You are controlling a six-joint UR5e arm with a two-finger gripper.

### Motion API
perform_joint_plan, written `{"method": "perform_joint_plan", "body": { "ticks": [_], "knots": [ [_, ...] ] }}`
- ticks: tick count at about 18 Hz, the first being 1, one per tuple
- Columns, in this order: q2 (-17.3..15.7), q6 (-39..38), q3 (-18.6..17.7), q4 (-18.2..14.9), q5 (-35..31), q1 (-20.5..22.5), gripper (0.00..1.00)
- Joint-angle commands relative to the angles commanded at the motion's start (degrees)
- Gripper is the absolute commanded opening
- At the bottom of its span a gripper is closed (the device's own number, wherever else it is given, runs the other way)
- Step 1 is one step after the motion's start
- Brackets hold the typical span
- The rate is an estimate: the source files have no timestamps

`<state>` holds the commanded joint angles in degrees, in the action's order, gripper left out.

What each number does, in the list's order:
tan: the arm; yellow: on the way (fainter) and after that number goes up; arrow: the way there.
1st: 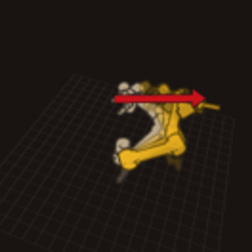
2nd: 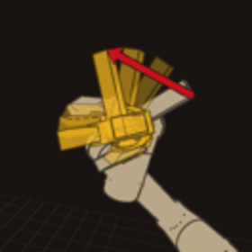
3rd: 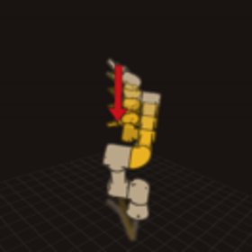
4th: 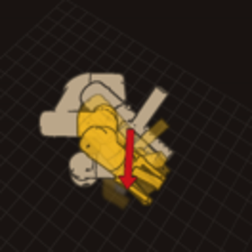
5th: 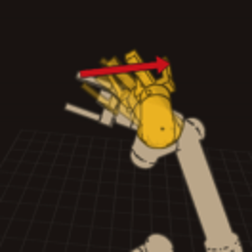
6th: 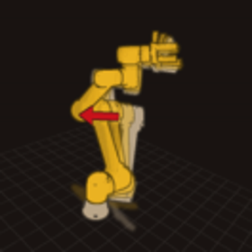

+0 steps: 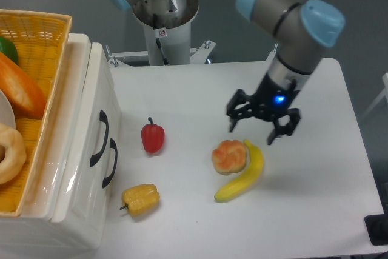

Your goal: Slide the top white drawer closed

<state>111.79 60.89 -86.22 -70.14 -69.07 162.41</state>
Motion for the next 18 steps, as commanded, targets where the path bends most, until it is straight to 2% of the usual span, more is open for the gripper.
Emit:
{"method": "perform_joint_plan", "body": {
  "ticks": [4, 9, 11, 13, 18],
  "knots": [
    [2.20, 6.94, 0.52, 2.99, -7.12, 2.37, 1.00],
    [4.66, 24.94, 2.37, 3.17, -10.64, 5.54, 1.00],
    [5.54, 30.14, 2.99, 3.26, -11.52, 6.68, 1.00],
    [6.16, 34.71, 3.86, 3.70, -15.11, 7.12, 1.00],
    [8.79, 36.84, 5.97, 5.11, -17.59, 7.30, 1.00]
  ]
}}
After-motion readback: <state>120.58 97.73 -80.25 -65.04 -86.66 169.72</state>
